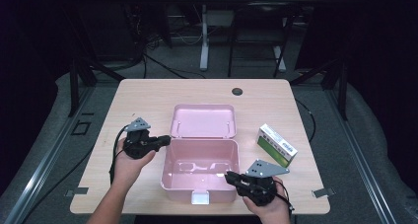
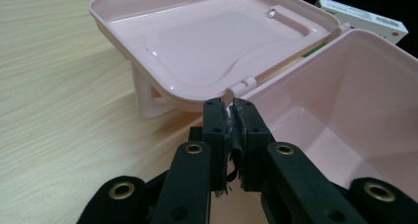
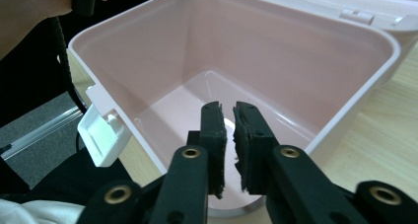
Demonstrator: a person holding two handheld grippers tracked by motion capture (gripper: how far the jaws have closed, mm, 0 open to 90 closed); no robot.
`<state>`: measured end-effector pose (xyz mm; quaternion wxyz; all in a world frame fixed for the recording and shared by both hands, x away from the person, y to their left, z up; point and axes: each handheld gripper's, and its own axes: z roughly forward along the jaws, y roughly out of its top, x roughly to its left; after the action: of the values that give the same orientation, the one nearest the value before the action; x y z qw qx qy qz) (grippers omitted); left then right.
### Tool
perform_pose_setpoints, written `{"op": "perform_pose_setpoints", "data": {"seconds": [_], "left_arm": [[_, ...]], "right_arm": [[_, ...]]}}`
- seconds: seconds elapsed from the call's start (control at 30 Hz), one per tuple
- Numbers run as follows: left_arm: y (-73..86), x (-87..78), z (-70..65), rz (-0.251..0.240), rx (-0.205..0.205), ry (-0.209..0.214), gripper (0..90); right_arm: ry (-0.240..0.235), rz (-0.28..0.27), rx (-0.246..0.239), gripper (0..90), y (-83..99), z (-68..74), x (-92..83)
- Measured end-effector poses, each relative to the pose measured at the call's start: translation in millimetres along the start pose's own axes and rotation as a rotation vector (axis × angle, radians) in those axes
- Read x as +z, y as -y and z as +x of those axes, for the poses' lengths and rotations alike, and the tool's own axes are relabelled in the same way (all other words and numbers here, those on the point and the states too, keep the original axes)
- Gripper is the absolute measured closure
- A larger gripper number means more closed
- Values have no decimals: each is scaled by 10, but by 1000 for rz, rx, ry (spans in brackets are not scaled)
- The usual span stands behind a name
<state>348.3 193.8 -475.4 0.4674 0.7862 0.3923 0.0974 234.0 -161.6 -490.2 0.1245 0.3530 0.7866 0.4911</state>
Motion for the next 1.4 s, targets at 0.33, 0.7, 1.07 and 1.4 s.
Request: {"op": "perform_pose_setpoints", "data": {"seconds": [0.33, 0.7, 1.07, 1.4], "left_arm": [[0, -192, -8, -1, 2, 16, 713], [-15, -255, -62, 35, 34, 12, 620], [-70, -389, -102, 26, 89, -15, 537], [-75, -432, -85, 20, 65, -14, 540]], "right_arm": [[18, 2, -1, 591, -96, -28, -99], [-20, 65, -54, 571, -270, -85, -90], [32, 162, -84, 477, -495, -198, -79], [104, 236, -78, 486, -768, -443, -144]]}}
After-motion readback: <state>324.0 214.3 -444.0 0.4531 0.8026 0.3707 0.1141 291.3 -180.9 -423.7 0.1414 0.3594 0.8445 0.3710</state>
